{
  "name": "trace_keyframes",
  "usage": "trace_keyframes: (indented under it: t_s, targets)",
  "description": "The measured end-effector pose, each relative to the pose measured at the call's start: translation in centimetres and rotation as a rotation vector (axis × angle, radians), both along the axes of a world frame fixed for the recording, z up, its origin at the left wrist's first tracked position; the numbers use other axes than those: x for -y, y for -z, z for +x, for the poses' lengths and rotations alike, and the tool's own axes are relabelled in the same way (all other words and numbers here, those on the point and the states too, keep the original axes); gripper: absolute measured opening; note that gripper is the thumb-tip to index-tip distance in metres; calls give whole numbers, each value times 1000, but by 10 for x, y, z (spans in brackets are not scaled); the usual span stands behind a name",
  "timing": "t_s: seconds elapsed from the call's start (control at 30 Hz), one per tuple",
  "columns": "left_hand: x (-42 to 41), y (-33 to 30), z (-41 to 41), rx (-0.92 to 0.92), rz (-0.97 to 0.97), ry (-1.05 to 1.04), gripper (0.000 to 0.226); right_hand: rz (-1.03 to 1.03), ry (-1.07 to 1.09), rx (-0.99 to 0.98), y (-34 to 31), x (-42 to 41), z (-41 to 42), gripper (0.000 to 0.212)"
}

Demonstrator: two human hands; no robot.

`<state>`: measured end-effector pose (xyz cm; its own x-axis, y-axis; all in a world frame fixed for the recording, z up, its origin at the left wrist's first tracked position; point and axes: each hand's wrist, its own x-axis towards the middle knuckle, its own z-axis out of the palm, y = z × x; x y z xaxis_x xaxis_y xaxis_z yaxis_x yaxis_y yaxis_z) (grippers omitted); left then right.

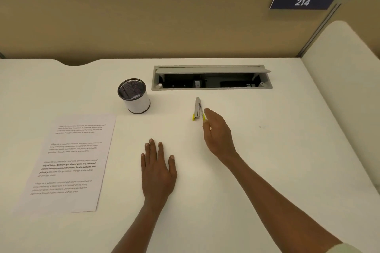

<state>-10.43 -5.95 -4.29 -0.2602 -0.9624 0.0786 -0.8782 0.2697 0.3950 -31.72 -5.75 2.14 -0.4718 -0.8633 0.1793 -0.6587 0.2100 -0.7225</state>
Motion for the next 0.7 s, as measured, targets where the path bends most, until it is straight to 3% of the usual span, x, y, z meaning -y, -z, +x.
trace_keyframes:
  t_s: [0.17, 0.27, 0.7]
  targets:
    - [0, 0, 0, 6, 7, 3, 66, 351, -10, -495, 43, -31, -41, 67]
    - [-1, -1, 0, 8, 16, 1, 68, 461, -74, -640, 51, -35, -65, 74]
    - [0, -2, 0, 12, 26, -2, 68, 576, 146, -611, 45, -51, -125, 87]
